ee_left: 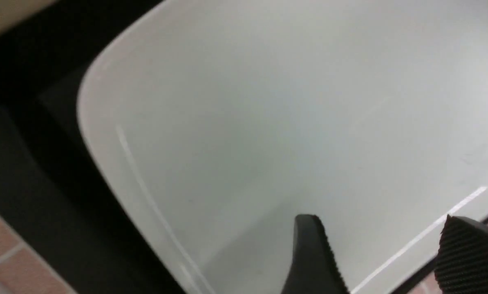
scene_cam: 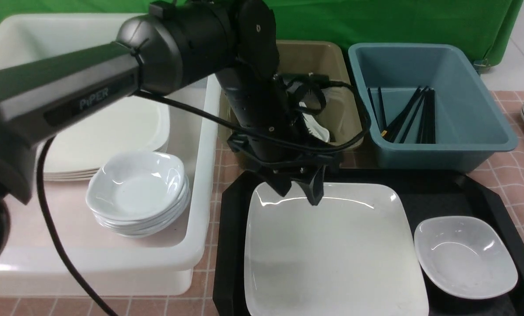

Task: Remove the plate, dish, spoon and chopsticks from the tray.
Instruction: Use the right arm to grab a small plate from the dinner plate

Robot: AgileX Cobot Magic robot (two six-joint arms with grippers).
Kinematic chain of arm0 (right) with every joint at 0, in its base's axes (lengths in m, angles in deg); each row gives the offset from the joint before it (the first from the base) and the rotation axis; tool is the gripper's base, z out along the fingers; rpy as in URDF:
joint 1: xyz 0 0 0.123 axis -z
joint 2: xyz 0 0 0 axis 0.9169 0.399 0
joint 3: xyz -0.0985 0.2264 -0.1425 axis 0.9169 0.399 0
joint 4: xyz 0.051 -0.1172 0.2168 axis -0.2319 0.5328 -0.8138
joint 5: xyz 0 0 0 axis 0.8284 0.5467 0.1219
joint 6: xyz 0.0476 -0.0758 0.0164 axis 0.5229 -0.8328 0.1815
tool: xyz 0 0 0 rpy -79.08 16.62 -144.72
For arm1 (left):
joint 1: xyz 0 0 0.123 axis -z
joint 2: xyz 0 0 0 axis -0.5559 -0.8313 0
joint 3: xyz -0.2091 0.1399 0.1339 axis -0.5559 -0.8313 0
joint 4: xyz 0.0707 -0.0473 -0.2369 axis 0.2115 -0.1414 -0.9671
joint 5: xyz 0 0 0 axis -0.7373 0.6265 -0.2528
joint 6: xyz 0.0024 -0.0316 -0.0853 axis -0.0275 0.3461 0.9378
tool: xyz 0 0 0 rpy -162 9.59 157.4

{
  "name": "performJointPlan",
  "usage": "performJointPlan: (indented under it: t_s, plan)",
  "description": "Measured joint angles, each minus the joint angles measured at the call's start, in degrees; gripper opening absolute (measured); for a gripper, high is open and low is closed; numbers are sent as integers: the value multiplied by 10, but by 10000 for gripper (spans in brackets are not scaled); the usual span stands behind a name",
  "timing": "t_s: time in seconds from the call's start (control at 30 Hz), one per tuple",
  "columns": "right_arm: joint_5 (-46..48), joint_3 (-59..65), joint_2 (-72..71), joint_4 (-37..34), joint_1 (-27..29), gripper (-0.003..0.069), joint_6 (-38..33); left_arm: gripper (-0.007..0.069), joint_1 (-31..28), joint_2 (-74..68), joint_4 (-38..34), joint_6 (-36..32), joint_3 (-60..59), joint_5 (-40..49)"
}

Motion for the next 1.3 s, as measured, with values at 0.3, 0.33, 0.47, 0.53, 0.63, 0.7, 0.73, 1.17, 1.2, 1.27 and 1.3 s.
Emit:
performJointPlan:
  t_s: [0.3,0.33,0.47,0.53,0.63,0.7,0.73,1.17,1.2,1.27,1.3]
  plan:
    - [7,0,0,0,0,43,0,33,0,106,-34,-45,-40,3]
    - [7,0,0,0,0,43,-1,17,0,111,-35,-46,-42,4]
    - [9,0,5,-23,0,43,-36,-4,0,117,-41,-51,-44,4]
    - [12,0,29,-76,-8,50,-111,-4,0,116,-40,-60,-47,4]
    - [7,0,89,-123,-40,115,-179,-3,0,116,-40,-68,-47,4]
    - [4,0,113,-125,-58,155,-190,-3,-1,116,-38,-72,-47,4]
    - [1,0,139,-125,-70,201,-194,-3,-1,116,-33,-75,-47,4]
    - [-34,-125,508,76,-222,465,-114,-3,-33,116,75,-65,-47,4]
    - [-35,-137,534,98,-224,466,-106,-3,-38,116,74,-64,-47,4]
    - [-37,-151,576,126,-224,466,-99,-3,-45,116,72,-63,-47,4]
    - [-37,-155,593,135,-224,466,-98,-3,-47,116,71,-63,-47,4]
